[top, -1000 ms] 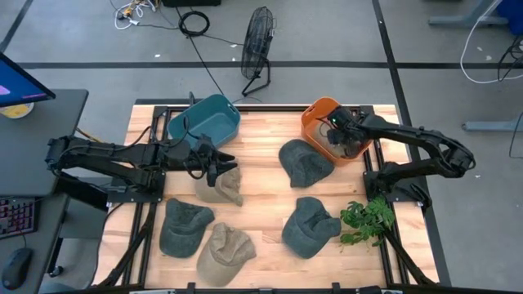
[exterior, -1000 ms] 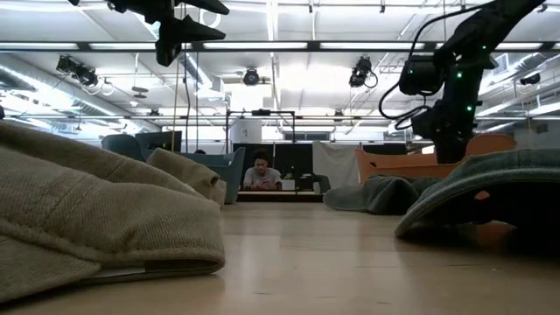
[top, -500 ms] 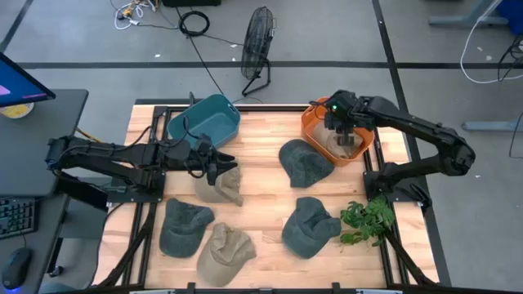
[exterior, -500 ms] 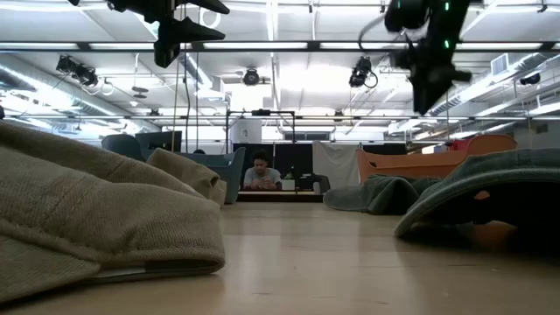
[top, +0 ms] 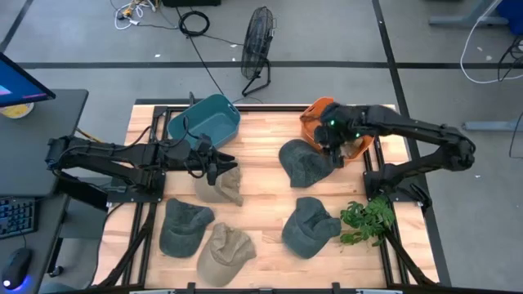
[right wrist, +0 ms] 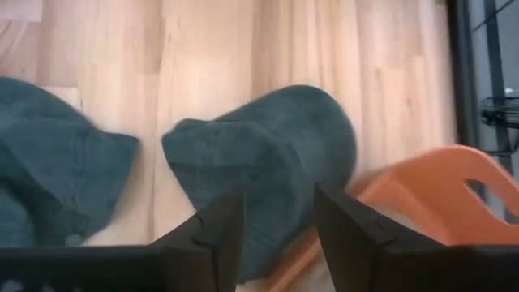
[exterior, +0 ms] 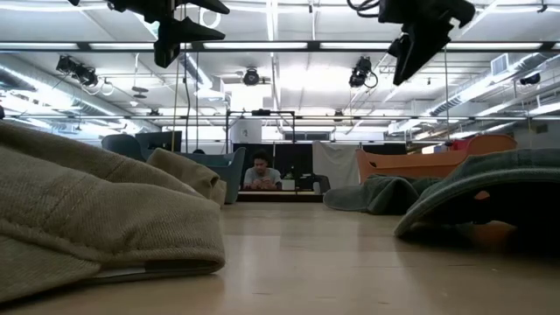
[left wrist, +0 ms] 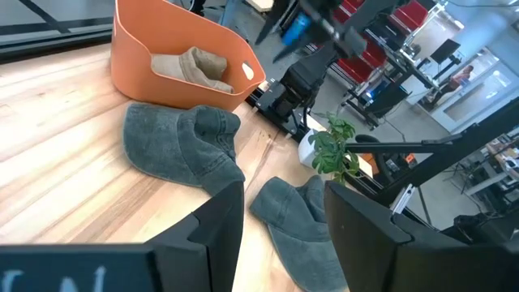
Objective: Pick & Place hat
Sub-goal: Put the top blue cap into the blue bin
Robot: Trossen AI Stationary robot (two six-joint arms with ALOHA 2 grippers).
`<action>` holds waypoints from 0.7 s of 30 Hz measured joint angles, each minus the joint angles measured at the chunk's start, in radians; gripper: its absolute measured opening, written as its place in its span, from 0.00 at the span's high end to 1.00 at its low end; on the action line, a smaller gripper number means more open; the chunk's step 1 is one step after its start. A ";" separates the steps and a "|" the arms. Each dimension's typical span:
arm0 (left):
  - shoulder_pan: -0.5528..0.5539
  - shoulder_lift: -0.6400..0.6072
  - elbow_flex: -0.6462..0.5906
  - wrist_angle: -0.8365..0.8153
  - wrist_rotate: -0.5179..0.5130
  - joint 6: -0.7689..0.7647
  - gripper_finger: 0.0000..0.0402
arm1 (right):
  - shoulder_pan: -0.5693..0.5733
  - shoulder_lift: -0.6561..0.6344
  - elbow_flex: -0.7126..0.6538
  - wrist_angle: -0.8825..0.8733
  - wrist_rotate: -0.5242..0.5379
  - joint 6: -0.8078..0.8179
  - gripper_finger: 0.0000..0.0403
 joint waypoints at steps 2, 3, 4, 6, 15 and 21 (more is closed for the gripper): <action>0.000 0.000 0.000 0.000 0.000 0.001 0.56 | 0.037 0.000 -0.054 0.064 0.016 0.022 0.63; 0.000 0.000 0.000 0.000 0.000 0.001 0.56 | 0.052 0.002 -0.086 0.107 0.025 0.024 0.63; 0.000 0.000 0.000 0.000 0.000 0.001 0.56 | 0.065 0.007 -0.120 0.157 0.041 0.025 0.63; 0.000 0.000 0.000 0.000 0.000 0.001 0.56 | 0.077 0.020 -0.186 0.255 0.086 0.025 0.63; 0.000 0.001 0.000 0.000 0.000 0.001 0.56 | 0.042 0.157 -0.395 0.512 0.163 -0.060 0.63; 0.000 0.001 0.000 0.000 0.000 0.000 0.56 | 0.021 0.247 -0.426 0.608 0.264 -0.173 0.63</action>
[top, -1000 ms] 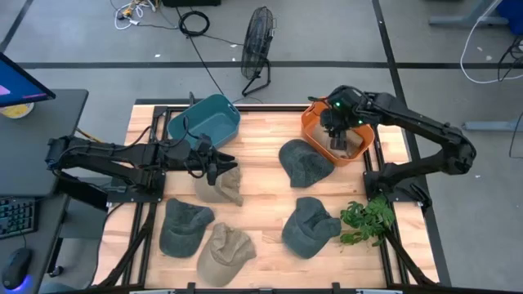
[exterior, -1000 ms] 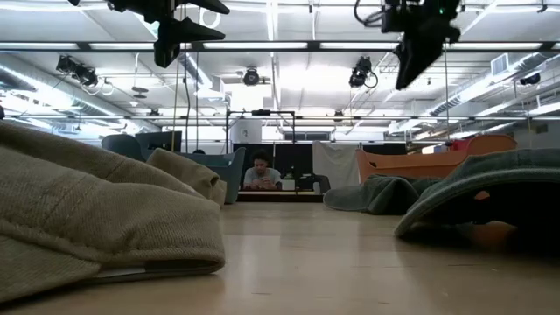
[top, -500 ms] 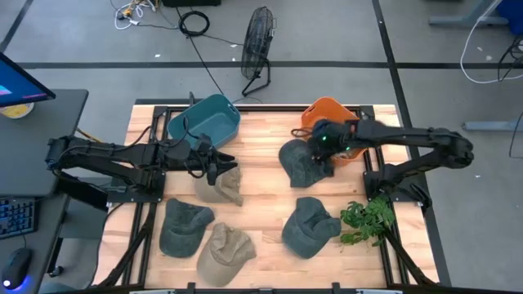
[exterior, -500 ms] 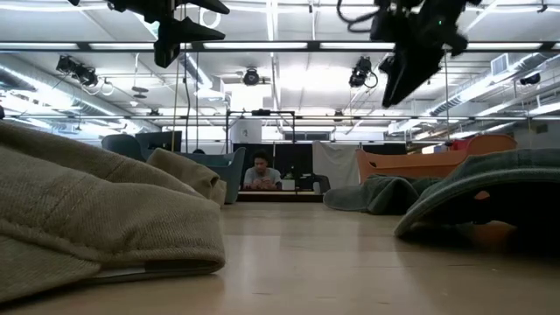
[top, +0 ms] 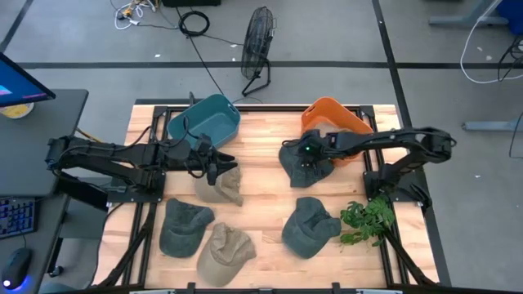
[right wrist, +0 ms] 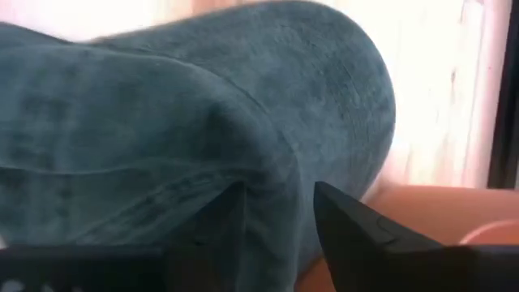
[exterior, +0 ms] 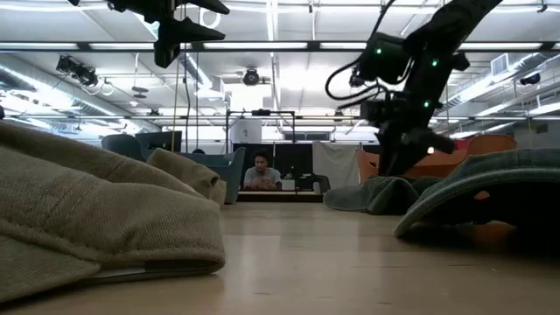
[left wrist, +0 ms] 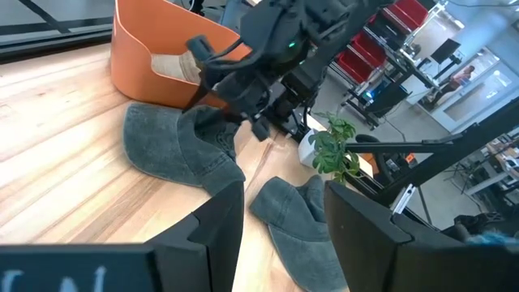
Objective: Pick & Place hat
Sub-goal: Put the top blue cap into the blue bin
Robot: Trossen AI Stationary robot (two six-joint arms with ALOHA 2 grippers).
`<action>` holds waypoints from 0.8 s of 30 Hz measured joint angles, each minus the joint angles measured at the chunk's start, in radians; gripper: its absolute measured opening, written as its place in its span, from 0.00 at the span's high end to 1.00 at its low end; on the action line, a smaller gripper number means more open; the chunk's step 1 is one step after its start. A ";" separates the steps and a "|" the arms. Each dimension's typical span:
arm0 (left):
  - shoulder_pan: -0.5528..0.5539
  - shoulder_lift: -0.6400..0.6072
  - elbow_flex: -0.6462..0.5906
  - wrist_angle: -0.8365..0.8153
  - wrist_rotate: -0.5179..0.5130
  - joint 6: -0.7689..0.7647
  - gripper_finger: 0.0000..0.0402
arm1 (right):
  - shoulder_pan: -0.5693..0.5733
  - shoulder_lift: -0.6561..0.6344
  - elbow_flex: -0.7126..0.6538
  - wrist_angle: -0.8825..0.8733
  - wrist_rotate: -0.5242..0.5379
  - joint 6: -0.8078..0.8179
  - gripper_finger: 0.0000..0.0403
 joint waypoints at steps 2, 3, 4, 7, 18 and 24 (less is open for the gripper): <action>0.000 0.000 0.000 0.000 0.000 0.000 0.56 | -0.011 0.020 -0.001 0.024 -0.011 -0.015 0.63; 0.000 0.000 0.000 0.000 0.000 0.000 0.56 | -0.017 0.029 -0.001 0.038 -0.022 -0.023 0.63; 0.000 0.000 0.000 0.000 0.000 0.000 0.56 | -0.023 0.041 -0.001 0.048 -0.031 -0.029 0.63; 0.000 0.000 0.000 0.000 0.000 0.000 0.56 | -0.034 0.073 0.000 0.067 -0.046 -0.037 0.63; 0.000 0.000 0.000 0.000 0.000 -0.028 0.56 | -0.031 0.052 0.001 0.042 -0.060 -0.002 0.97; 0.000 0.001 0.000 0.000 -0.002 -0.056 0.56 | 0.006 -0.020 0.060 -0.045 -0.069 0.026 0.97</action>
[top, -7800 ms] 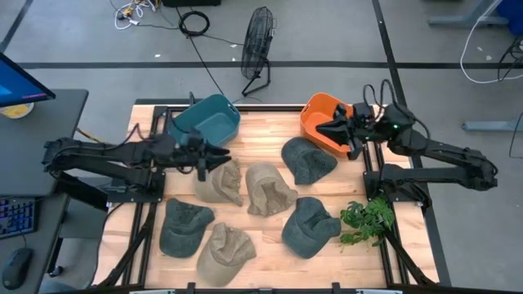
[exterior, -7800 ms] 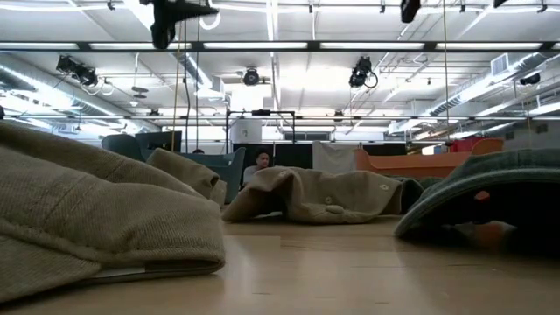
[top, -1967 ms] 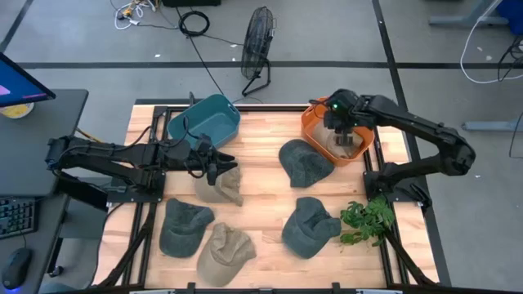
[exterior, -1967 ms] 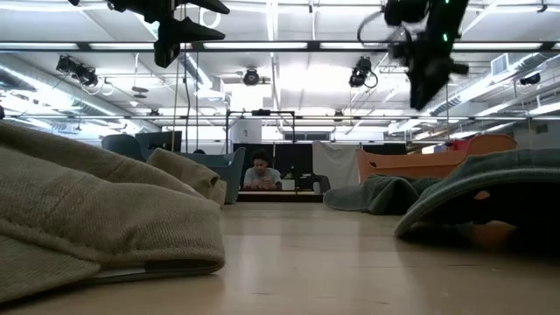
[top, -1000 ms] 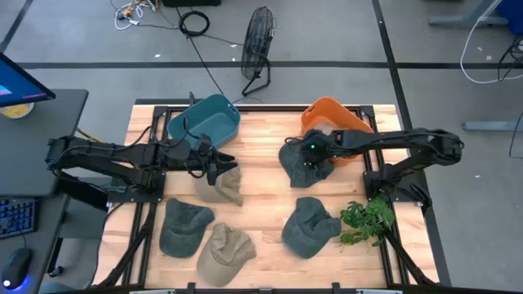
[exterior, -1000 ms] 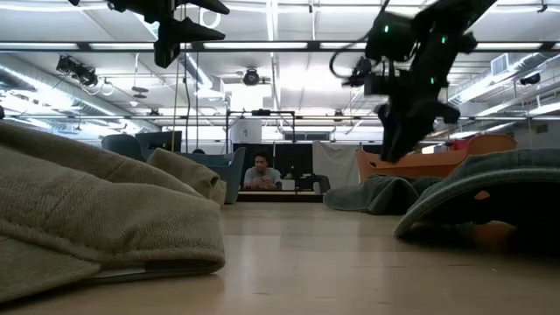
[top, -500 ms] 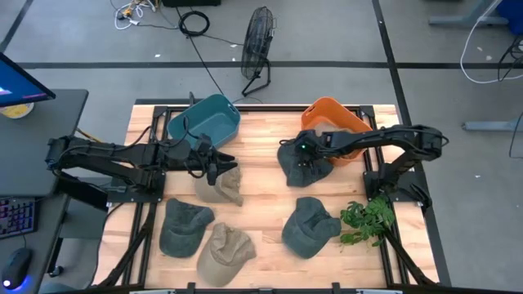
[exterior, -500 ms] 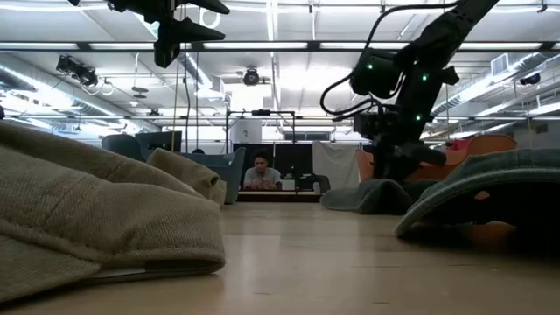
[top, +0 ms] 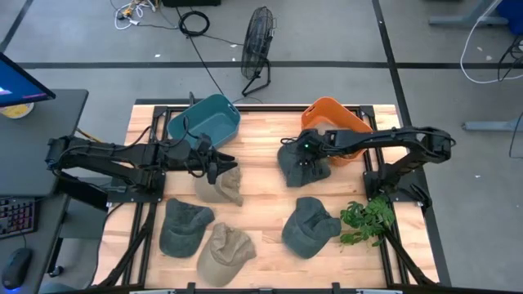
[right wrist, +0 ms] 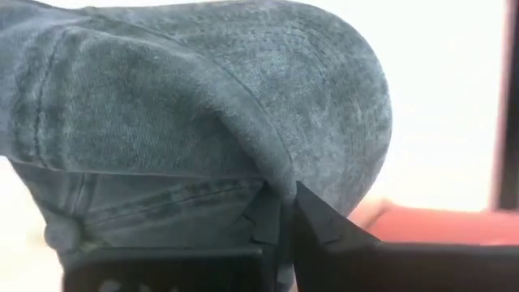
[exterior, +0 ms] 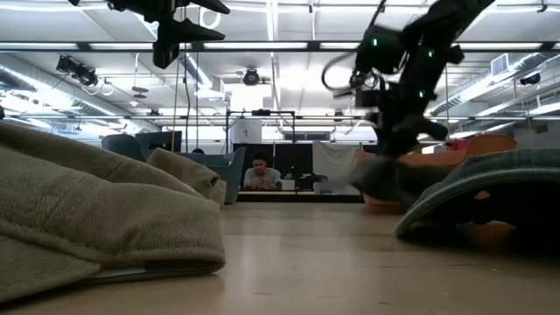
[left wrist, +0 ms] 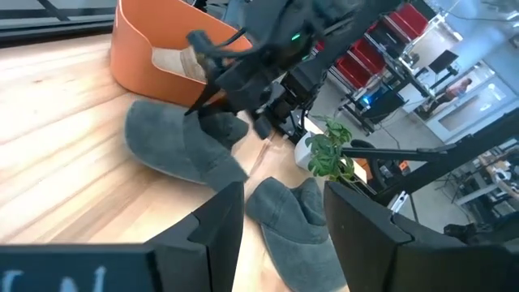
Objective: Pick & Place hat
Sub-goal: Put the top blue cap into the blue bin
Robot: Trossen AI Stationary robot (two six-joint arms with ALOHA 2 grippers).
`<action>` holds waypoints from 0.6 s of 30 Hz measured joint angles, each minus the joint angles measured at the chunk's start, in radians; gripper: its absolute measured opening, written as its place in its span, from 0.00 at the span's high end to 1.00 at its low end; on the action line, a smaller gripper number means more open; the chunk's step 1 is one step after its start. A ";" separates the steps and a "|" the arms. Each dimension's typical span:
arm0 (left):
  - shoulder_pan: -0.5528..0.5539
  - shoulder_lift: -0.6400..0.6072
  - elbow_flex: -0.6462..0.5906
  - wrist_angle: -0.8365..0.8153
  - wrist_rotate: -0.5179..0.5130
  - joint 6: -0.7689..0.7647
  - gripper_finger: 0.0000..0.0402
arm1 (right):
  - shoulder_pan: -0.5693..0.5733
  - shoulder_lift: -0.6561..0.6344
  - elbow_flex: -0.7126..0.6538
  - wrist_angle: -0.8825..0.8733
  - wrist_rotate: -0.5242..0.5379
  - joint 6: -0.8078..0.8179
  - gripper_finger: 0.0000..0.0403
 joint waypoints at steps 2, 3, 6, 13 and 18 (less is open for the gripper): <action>0.000 0.000 0.000 0.000 -0.016 0.003 0.56 | 0.019 -0.021 0.038 -0.028 0.000 -0.017 0.99; 0.000 0.000 0.000 0.000 -0.023 0.004 0.56 | 0.030 -0.031 0.059 -0.038 0.001 -0.030 0.98; 0.001 0.000 0.000 0.000 -0.045 -0.038 0.56 | 0.069 -0.061 0.122 -0.043 0.002 -0.094 0.98; 0.037 0.000 0.000 -0.001 -0.052 -0.189 0.56 | 0.188 -0.079 0.257 -0.029 0.003 -0.325 0.99; 0.069 0.000 0.000 0.000 -0.046 -0.206 0.56 | 0.256 -0.079 0.292 0.083 0.003 -0.373 1.00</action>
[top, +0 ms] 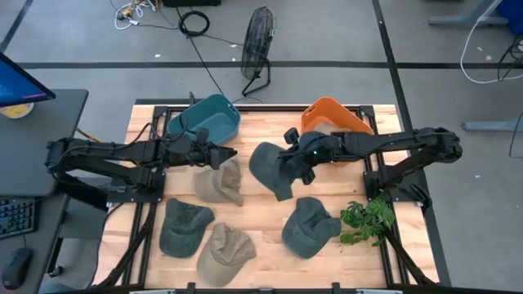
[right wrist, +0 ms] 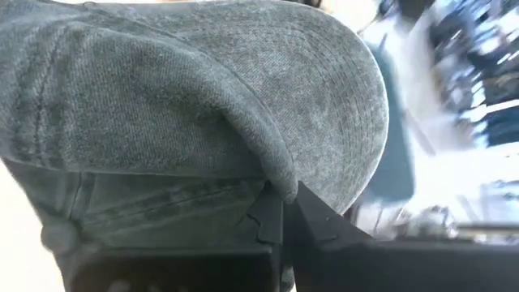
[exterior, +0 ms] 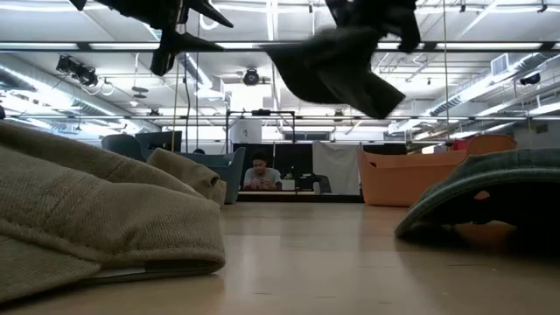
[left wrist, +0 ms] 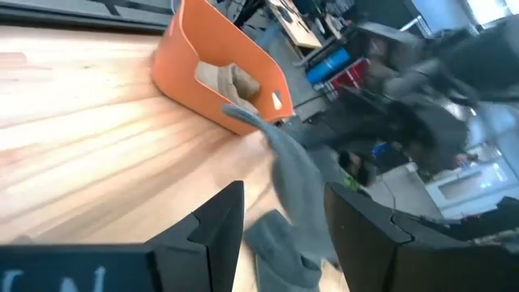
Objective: Pick & Place hat
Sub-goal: Put the top blue cap into the blue bin
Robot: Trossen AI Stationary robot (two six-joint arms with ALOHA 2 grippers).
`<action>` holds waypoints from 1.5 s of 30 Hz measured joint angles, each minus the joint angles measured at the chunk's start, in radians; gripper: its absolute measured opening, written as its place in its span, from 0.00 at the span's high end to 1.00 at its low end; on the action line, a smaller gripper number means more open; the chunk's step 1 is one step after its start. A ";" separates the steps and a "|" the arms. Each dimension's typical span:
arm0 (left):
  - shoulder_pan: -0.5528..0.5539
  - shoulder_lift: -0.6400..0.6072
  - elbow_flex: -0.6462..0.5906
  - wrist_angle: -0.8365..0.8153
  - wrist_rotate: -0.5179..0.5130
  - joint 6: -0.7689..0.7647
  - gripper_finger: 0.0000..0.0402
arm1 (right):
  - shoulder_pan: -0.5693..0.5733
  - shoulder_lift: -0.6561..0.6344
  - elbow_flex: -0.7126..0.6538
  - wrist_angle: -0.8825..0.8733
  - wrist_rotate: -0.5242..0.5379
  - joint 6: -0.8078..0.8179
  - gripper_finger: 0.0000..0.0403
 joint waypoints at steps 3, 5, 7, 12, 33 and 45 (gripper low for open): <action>0.005 0.000 0.000 0.001 0.031 -0.001 0.56 | 0.023 0.000 0.009 0.065 0.001 -0.009 1.00; 0.005 0.001 0.000 0.007 0.066 -0.011 0.56 | 0.034 0.000 0.008 0.090 0.001 -0.017 1.00; 0.005 0.001 0.000 0.021 0.102 -0.043 0.56 | 0.037 0.000 0.008 0.129 0.001 -0.017 1.00; 0.005 0.001 0.000 0.071 0.122 -0.071 0.56 | 0.037 0.012 0.008 0.140 0.001 -0.024 1.00; 0.004 0.108 0.000 0.134 0.156 -0.045 0.57 | 0.037 0.089 0.008 0.192 0.043 -0.050 1.00; 0.003 0.118 0.001 0.139 0.188 -0.019 0.96 | 0.037 0.089 0.007 0.195 0.051 0.007 0.86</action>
